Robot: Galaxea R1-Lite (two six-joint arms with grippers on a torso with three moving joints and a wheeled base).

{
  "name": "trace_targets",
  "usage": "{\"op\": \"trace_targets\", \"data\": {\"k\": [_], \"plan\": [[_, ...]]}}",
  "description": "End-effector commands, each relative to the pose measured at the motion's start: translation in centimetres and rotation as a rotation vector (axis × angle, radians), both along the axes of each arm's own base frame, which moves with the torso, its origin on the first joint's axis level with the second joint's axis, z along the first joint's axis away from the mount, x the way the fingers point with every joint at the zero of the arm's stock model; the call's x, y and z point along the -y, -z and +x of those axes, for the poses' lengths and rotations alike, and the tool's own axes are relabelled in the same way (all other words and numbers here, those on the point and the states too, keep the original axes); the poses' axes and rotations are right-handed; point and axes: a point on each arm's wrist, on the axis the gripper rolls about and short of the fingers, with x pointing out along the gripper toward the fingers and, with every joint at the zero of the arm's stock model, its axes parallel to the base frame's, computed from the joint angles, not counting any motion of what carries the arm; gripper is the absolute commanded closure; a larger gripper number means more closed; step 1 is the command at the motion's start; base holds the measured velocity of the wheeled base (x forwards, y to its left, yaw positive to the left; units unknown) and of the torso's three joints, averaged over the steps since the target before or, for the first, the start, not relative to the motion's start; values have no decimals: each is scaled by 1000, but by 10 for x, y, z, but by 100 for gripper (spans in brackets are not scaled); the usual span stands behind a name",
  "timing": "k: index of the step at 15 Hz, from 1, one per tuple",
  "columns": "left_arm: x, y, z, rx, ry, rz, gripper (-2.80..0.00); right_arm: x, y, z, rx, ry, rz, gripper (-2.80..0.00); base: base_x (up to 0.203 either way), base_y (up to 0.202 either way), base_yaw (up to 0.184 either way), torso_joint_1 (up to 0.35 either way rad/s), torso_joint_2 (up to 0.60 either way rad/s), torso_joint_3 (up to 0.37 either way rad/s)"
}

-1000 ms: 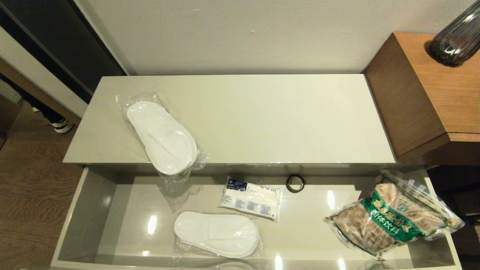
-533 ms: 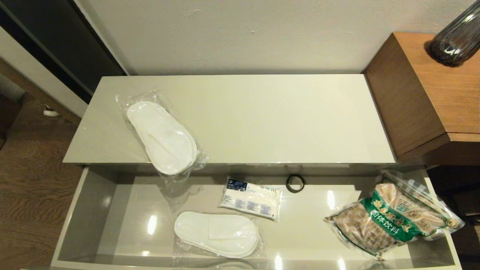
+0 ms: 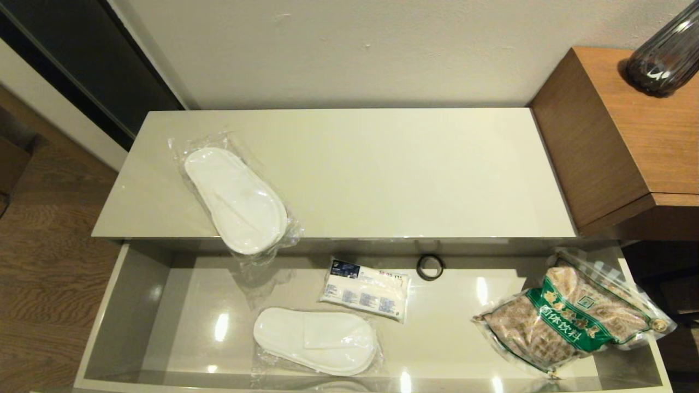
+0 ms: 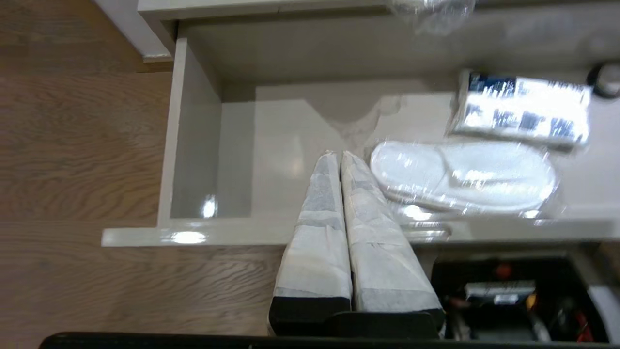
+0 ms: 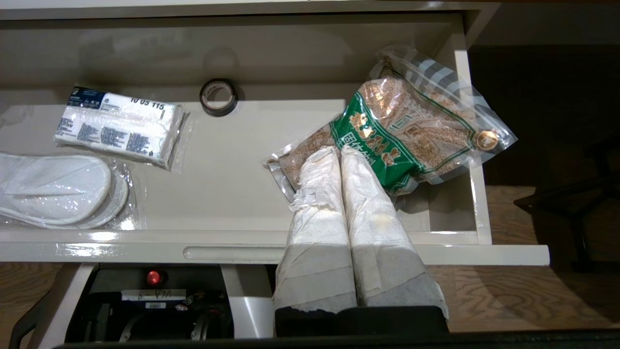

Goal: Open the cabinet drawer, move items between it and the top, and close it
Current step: Pick up the disposable slippers on the table

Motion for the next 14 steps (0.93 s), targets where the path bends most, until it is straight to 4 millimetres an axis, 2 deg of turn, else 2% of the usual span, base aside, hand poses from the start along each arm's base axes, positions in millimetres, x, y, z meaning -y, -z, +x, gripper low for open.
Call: {"op": "trace_targets", "data": {"k": [1,3,4,6,7,10,12,14], "plan": [[0,-2,0,9,-3,-2,0,0,0,0,-2,0,-1,0,0,0,0,0,0,0],[0,-3,-1,8,-12,-17,0,0,0,0,-2,0,-1,0,0,0,0,0,0,0],[0,-12,-1,4,-13,-18,0,0,0,0,-2,0,-1,0,0,0,0,0,0,0],[0,-55,2,-25,-15,-39,0,0,0,0,-2,0,-1,0,0,0,0,0,0,0],[0,-83,11,-79,-18,-62,0,0,0,0,-2,0,-1,0,0,0,0,0,0,0],[-1,-158,70,-320,-37,-141,0,0,0,0,-2,0,-1,0,0,0,0,0,0,0],[0,-179,127,-508,-29,-277,0,0,0,0,-2,0,-1,0,0,0,0,0,0,0],[1,-182,190,-677,-20,-427,0,0,0,0,-2,0,-1,0,0,0,0,0,0,0]]}}
